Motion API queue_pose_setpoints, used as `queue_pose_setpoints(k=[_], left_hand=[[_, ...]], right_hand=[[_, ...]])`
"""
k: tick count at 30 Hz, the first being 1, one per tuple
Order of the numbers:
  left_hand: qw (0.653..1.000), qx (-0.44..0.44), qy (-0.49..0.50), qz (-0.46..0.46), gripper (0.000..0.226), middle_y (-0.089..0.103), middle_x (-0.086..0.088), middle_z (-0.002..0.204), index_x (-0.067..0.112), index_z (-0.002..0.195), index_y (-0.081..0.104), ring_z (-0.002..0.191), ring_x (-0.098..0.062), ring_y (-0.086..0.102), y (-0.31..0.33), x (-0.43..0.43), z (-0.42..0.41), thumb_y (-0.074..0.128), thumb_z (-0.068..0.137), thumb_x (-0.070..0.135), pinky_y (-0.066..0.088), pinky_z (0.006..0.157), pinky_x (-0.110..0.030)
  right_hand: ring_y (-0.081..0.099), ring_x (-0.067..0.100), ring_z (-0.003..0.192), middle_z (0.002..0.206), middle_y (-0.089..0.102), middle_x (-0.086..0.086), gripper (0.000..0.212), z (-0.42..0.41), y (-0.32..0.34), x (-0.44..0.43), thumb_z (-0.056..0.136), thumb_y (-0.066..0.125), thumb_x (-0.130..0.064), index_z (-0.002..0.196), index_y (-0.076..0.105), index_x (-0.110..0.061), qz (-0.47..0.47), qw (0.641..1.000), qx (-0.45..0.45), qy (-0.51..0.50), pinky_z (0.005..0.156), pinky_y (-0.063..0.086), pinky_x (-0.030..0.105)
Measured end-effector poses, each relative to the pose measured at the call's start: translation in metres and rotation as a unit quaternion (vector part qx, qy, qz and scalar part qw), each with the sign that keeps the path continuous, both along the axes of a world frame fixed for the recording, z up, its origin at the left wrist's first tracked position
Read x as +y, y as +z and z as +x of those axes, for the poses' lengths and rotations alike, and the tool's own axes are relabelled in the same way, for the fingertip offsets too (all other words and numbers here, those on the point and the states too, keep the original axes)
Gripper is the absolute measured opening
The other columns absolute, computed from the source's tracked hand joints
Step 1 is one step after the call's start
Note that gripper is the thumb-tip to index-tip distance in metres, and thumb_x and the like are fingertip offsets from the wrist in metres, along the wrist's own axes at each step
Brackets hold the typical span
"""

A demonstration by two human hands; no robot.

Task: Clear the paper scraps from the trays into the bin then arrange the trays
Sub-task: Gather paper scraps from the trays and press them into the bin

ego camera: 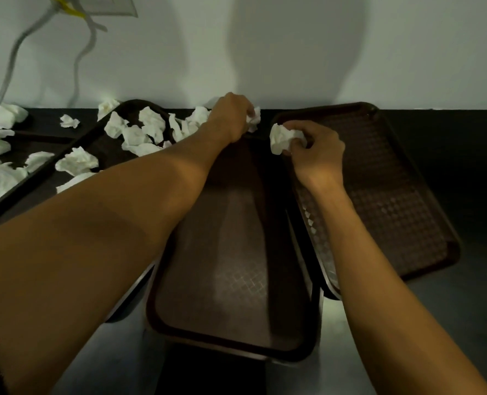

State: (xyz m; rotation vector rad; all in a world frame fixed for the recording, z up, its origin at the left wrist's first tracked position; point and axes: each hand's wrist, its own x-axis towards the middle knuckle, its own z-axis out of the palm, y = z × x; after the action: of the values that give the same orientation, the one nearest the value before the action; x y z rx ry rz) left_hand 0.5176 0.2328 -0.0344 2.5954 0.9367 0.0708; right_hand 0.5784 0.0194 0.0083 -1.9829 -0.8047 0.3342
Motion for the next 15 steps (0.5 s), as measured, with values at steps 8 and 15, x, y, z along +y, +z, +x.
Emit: queue_pose_setpoints(k=[8, 15], left_hand=[[0.976, -0.218, 0.025, -0.006, 0.028, 0.074, -0.007, 0.119, 0.011, 0.116, 0.077, 0.105, -0.014, 0.069, 0.038, -0.005, -0.043, 0.073, 0.089, 0.015, 0.049, 0.096, -0.017], [0.946, -0.294, 0.127, -0.04, 0.023, 0.072, 0.015, 0.096, 0.019, 0.109, 0.079, 0.081, 0.018, 0.06, 0.07, -0.034, -0.13, 0.076, 0.086, 0.02, 0.043, 0.078, -0.002]], right_hand=[[0.067, -0.002, 0.105, 0.115, 0.073, -0.013, 0.033, -0.021, 0.011, 0.0, 0.088, 0.068, -0.009, 0.118, 0.076, -0.022, 0.038, 0.998, 0.05, -0.018, 0.095, 0.054, 0.015], [0.067, -0.009, 0.089, 0.098, 0.073, -0.018, 0.027, -0.06, 0.023, 0.004, 0.085, 0.075, -0.01, 0.108, 0.079, -0.024, 0.062, 0.994, 0.089, -0.02, 0.081, 0.055, 0.012]])
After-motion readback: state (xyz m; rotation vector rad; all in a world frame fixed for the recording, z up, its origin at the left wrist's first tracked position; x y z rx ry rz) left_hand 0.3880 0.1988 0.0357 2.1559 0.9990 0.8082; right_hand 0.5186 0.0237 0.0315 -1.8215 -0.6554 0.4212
